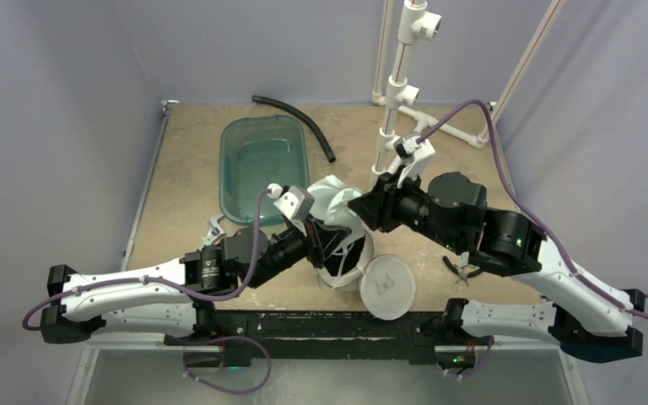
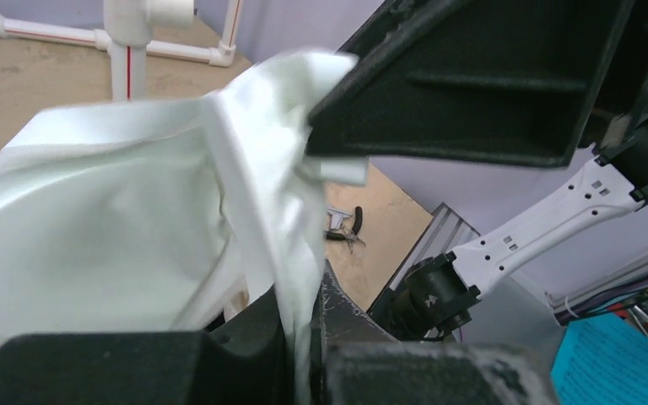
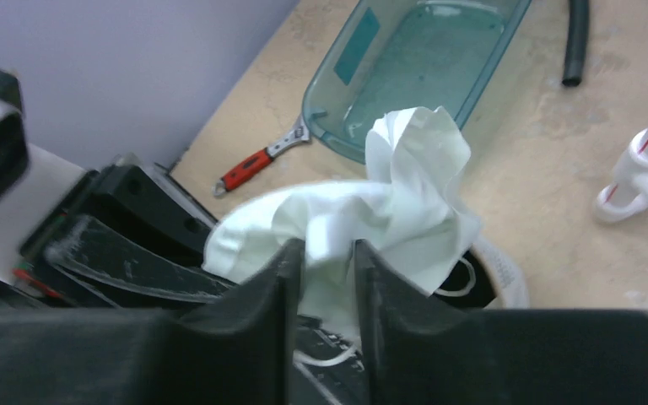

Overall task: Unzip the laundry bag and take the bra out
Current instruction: Pick up the bra from the laundry bag, then place the bra in the bin.

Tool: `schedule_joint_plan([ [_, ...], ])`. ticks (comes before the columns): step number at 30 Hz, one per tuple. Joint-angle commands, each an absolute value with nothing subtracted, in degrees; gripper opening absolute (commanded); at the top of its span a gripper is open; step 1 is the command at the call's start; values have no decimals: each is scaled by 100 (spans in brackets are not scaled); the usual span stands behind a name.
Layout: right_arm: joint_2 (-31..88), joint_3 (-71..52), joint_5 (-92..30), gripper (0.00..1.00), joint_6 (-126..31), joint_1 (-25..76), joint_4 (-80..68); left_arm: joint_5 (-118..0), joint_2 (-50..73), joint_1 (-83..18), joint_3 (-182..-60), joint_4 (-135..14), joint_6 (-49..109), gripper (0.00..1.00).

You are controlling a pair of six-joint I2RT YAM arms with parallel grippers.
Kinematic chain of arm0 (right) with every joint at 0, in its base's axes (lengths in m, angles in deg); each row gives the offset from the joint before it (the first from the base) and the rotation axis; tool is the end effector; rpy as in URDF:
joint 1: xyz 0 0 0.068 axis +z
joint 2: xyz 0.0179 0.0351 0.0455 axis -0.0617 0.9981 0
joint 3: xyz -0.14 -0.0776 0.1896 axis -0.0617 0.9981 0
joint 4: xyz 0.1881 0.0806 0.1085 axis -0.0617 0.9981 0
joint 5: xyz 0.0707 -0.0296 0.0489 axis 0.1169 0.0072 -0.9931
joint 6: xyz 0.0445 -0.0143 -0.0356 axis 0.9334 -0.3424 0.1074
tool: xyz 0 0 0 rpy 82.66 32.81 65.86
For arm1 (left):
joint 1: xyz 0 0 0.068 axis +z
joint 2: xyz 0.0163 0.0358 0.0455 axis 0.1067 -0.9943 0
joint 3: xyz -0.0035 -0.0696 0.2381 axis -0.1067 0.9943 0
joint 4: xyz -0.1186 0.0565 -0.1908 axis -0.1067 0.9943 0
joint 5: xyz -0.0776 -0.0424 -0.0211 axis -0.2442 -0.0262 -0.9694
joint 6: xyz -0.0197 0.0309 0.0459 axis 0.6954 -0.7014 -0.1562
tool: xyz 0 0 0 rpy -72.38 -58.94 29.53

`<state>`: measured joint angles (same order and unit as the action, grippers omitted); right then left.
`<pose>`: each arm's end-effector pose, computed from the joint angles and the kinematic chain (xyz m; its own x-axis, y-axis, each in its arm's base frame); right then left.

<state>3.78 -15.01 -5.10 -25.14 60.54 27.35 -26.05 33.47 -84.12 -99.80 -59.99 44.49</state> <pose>0.0860 0.1462 0.4376 -0.4113 0.2104 -0.8869 -0.5913 0.6788 0.4353 0.0605 -0.1997 0.3535 -0.3519 -0.2429 -0.9040 0.7233 0.5425 -0.4273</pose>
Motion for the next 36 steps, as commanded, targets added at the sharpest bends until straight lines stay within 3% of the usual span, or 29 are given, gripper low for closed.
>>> schedule_joint_plan([
  [1,303,-1851,-768,52,-2572,6036,2524,-2382,3487,-8382,-10530,-6087,4333,0],
  [5,295,-2288,-920,83,-2637,6038,2675,-2134,3561,-8382,-11066,-5825,4273,0],
  [8,319,-2731,-1078,97,-2716,6042,2858,-1822,3536,-8382,-11604,-5331,4154,0],
  [17,38,-3121,-1173,98,-2976,6042,2799,12,2885,-8384,-13653,-4784,3156,0],
  [21,-326,-2695,-944,98,-3022,6043,2600,1304,2605,-8382,-14110,-5336,2528,0],
  [25,-709,-1998,-758,98,-2991,6042,2378,1662,2276,-8337,-14393,-6101,1626,0],
  [28,-854,-1488,-716,98,-2937,6038,2248,1323,1790,-7776,-14910,-5428,1839,0],
  [32,-934,-898,-690,98,-2883,6043,2011,-192,964,-6077,-15918,-3699,3552,0],
  [36,-1047,-359,-625,98,-2762,6038,1805,-1398,731,-4758,-15808,-3661,4363,0],
])
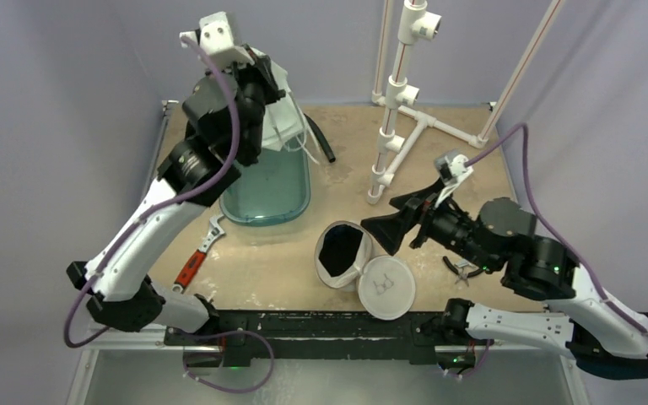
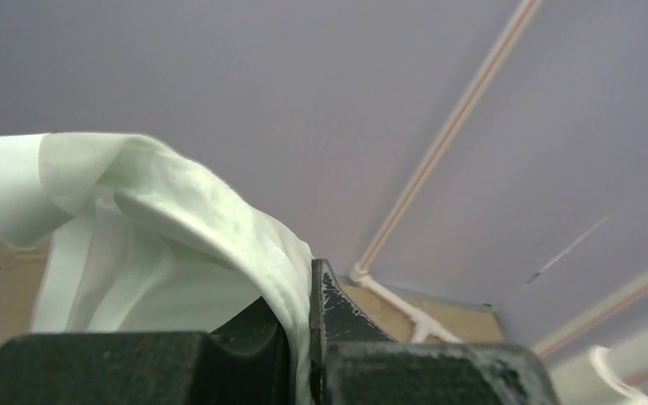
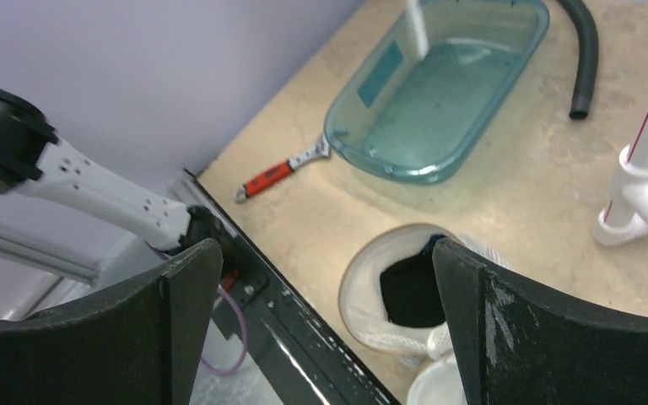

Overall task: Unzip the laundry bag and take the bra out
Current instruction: Place the bra in the bin.

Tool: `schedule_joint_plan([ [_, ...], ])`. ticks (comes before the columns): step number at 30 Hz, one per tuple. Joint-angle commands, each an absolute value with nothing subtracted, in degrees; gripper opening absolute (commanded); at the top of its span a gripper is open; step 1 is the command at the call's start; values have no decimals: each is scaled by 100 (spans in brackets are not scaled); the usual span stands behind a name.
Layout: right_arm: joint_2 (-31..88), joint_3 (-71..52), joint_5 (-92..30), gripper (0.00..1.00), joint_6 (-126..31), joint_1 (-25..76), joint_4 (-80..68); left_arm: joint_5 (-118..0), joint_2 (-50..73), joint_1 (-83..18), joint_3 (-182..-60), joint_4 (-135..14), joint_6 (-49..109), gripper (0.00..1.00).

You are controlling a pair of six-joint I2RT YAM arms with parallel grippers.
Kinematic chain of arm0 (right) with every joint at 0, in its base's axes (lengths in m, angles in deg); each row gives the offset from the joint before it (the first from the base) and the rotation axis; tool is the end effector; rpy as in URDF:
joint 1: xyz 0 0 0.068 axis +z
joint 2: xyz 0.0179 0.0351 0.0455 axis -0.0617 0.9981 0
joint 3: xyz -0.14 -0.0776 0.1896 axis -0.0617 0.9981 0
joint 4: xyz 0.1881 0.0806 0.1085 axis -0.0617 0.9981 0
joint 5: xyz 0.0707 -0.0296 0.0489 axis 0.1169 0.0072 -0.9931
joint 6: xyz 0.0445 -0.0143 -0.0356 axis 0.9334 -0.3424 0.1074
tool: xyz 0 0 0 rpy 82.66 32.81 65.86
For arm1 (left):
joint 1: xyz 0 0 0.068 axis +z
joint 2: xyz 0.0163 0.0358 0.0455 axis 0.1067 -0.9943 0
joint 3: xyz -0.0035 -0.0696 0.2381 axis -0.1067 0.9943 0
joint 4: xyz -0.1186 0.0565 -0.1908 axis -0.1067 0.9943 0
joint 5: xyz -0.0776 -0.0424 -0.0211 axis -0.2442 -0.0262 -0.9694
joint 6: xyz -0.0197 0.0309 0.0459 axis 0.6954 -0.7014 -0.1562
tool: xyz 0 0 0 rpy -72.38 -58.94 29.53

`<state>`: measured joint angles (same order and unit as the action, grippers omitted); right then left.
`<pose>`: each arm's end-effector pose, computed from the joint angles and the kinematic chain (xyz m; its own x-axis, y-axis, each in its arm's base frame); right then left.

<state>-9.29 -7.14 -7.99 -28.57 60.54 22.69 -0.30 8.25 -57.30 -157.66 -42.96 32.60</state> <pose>0.0609 0.0994 0.4369 -0.3218 0.2939 -0.9000 -0.6767 0.5935 0.4357 0.1684 -0.1571 0.5310 0.1462 -0.4253 -0.8932 0.0695 0.9050 -0.4196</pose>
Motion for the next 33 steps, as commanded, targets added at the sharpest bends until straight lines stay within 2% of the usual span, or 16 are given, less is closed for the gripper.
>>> schedule_joint_plan([
  [1,-1096,-199,-600,98,-2716,6042,1760,-1587,746,-4474,-15684,-3740,4541,0],
  [7,-1475,777,-617,97,-2465,6043,1530,-2857,493,-3016,-15211,-4075,5557,0],
  [15,-2109,1480,-145,97,-2418,6038,1562,-4284,-603,-1908,-15257,-4677,6550,0],
  [23,-2355,1501,265,97,-2465,6042,1872,-4683,-1344,-1747,-15164,-5231,6896,0],
  [33,-2510,1704,218,97,-2398,6044,1752,-4671,-1182,-1742,-13614,-6277,7026,0],
])
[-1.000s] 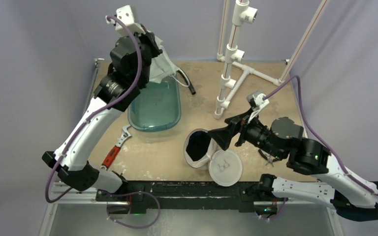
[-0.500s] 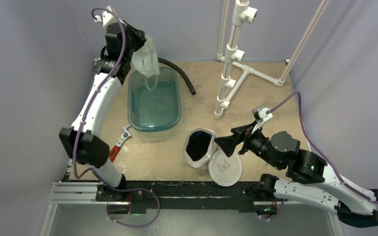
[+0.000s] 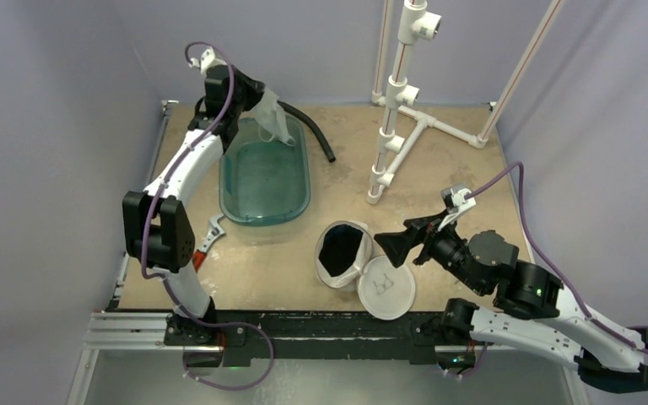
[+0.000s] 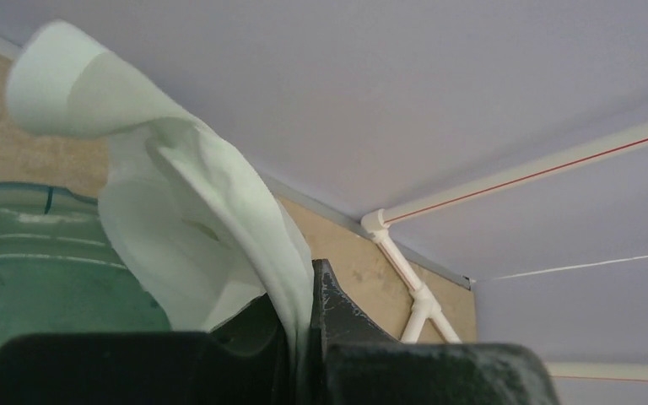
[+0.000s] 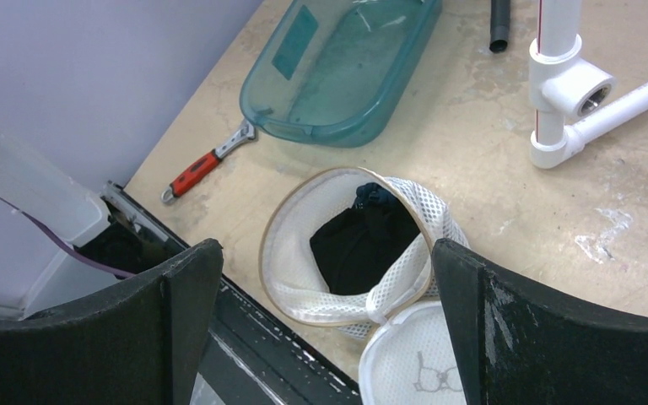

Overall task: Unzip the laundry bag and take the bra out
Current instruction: Place the bra in the bin.

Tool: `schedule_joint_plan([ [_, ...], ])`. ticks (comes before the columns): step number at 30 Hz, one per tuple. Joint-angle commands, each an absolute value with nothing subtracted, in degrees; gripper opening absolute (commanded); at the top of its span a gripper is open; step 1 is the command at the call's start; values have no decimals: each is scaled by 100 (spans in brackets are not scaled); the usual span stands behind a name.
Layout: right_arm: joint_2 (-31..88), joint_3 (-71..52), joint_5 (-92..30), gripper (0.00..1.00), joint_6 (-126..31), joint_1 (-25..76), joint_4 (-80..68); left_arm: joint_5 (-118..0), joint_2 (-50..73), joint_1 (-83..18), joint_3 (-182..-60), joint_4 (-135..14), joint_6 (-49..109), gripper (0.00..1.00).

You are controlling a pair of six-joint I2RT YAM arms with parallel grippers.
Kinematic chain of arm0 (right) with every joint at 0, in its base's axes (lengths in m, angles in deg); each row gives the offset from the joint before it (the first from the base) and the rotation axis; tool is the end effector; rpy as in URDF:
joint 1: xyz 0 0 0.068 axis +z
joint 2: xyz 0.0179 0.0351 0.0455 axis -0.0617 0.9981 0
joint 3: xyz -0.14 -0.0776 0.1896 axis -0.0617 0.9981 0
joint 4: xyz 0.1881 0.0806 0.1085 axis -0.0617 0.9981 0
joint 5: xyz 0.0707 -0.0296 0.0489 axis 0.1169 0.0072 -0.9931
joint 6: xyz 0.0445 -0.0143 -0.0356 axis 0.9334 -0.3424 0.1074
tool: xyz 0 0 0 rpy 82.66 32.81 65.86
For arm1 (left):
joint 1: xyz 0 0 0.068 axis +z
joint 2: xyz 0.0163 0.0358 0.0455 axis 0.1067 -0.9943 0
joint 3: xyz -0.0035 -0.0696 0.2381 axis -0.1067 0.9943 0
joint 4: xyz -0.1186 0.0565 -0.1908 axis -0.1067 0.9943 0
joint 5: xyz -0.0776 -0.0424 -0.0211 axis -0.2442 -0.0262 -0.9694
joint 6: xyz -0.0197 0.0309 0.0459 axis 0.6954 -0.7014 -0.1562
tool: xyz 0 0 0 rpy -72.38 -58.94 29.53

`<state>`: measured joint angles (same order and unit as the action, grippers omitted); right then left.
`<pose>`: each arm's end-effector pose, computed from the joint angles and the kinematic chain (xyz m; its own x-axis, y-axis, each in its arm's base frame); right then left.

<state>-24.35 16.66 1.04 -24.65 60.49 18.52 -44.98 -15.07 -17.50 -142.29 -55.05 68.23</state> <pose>0.0593 0.0814 0.3519 -0.3416 0.3254 -0.8817 -0.5372 0.7022 0.4672 0.3977 -0.0759 0.3485 -0.2110 -0.7288 -0.6514 -0.0866 0.6777 -0.7303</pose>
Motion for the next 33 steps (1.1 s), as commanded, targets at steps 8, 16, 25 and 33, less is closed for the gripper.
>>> schedule_joint_plan([
  [8,-2490,1765,187,97,-2389,6037,1691,-4767,-462,-1741,-11695,-7000,7270,0],
  [16,-2535,1818,208,97,-2380,6043,1663,-4656,357,-1749,-10534,-6838,7319,0],
  [25,-2542,1909,188,97,-2378,6040,1568,-4673,733,-1750,-9412,-6569,7544,11],
  [33,-2512,1929,224,97,-2379,6045,1567,-4517,1362,-1783,-9484,-5477,7133,61],
])
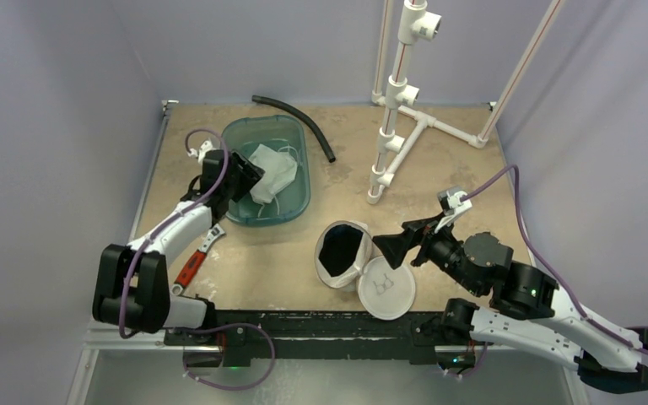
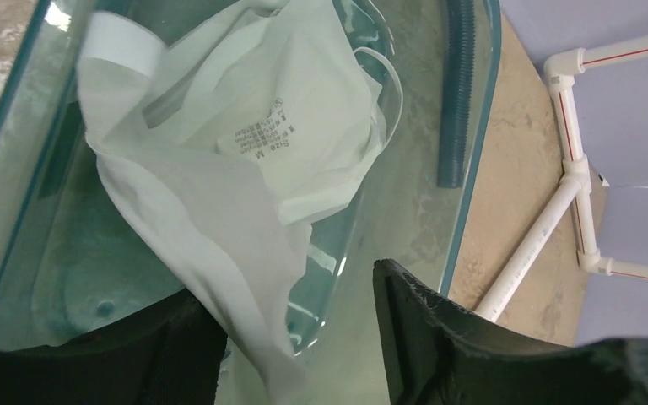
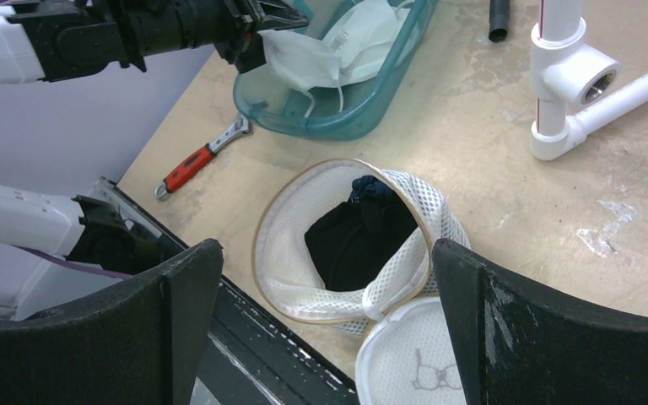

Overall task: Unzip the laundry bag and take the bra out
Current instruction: Place the bra in the bin.

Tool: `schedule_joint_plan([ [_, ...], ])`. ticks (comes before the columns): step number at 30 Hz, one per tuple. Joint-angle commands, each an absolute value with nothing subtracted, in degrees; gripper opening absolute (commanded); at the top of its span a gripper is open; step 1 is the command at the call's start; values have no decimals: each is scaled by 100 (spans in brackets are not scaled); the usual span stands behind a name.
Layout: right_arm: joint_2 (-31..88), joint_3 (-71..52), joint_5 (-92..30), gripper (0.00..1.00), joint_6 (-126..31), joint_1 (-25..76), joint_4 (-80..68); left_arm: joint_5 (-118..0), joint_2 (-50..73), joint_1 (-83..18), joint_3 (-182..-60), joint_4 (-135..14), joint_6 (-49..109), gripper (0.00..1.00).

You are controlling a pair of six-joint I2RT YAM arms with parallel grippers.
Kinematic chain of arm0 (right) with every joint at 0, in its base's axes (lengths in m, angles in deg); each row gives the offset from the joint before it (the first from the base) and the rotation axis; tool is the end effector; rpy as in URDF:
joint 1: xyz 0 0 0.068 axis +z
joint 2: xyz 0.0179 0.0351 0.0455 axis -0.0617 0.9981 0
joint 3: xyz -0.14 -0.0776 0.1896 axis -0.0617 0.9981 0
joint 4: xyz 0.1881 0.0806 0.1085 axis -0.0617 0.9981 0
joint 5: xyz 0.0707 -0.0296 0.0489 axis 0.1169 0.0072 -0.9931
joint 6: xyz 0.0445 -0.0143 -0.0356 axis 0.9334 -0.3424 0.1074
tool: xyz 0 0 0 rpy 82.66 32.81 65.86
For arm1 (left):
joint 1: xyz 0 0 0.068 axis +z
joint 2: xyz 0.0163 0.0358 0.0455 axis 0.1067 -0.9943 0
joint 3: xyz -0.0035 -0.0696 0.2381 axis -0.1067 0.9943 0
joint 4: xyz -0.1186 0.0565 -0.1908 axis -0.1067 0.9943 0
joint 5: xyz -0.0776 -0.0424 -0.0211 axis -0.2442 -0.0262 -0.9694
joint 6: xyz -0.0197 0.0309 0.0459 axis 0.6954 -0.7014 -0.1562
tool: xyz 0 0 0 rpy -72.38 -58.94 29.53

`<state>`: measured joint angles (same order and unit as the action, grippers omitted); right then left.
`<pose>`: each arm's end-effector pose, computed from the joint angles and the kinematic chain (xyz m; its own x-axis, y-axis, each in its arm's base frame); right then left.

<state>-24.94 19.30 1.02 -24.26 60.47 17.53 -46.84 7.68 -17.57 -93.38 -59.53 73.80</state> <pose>0.0608 0.0843 0.3413 -0.3524 0.3155 -0.8811 -0.5311 0.7078 0.4659 0.2780 -0.0535 0.2103 -0.4308 -0.7469 -0.5065 -0.3610 0.6570 -0.6618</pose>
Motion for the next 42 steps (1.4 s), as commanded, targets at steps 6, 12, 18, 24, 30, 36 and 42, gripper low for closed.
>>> schedule_joint_plan([
  [6,-2555,1952,300,97,-2366,6043,1560,-4384,1865,-1783,-9976,-4599,6588,68],
  [12,-2551,1969,309,97,-2285,6044,1586,-4548,2037,-1790,-10456,-3961,6041,67],
  [18,-2513,2003,327,97,-2239,6044,1579,-4541,1898,-1786,-10741,-4341,5694,60],
  [24,-2396,2046,362,97,-2211,6038,1568,-4920,387,-1847,-11211,-4527,5731,42],
  [30,-2225,2075,336,96,-2082,6038,1604,-4940,-321,-1958,-11133,-4948,5727,38],
  [36,-2104,2127,292,96,-1954,6040,1606,-4863,-890,-1984,-11199,-5064,5654,37],
  [42,-1702,2232,175,95,-2030,6043,1396,-5019,-102,-2176,-10917,-5059,5590,36],
])
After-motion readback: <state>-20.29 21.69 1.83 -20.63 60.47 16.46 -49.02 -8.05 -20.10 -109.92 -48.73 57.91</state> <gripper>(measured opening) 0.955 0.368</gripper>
